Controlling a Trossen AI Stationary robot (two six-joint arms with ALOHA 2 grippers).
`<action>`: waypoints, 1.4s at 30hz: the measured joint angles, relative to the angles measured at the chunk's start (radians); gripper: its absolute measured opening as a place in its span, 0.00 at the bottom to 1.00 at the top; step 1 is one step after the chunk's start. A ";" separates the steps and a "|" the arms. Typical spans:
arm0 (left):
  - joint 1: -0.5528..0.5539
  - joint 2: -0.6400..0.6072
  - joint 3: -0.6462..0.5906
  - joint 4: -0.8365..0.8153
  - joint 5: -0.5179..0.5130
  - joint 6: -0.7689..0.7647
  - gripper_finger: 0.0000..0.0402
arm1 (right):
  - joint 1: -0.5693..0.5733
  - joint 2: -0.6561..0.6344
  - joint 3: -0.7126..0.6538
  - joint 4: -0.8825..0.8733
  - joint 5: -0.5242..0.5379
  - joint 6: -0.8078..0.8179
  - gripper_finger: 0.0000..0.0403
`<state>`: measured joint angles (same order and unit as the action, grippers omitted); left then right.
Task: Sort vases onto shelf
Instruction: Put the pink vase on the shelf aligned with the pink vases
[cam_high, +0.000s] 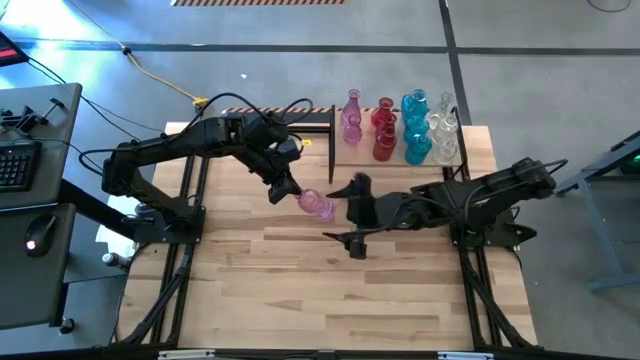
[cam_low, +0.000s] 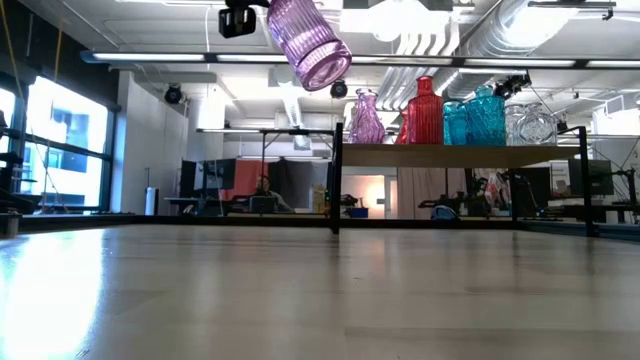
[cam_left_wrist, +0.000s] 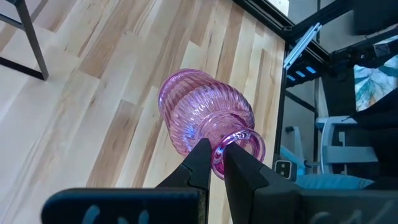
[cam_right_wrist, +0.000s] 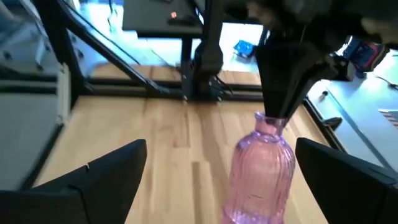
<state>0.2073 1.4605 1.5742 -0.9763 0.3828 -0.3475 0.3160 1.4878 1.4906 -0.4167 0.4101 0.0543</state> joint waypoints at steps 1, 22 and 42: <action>0.000 0.000 0.000 0.000 0.000 0.008 0.04 | -0.007 0.008 0.000 -0.003 -0.001 -0.008 0.98; 0.000 0.000 0.000 0.029 -0.005 0.037 0.04 | -0.174 0.105 0.000 0.010 -0.126 0.106 0.98; -0.020 0.000 0.000 0.171 -0.004 0.037 0.04 | -0.200 0.105 0.000 -0.034 -0.185 0.125 0.96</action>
<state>0.1871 1.4605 1.5742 -0.8049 0.3790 -0.3103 0.1156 1.5932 1.4906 -0.4505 0.2253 0.1791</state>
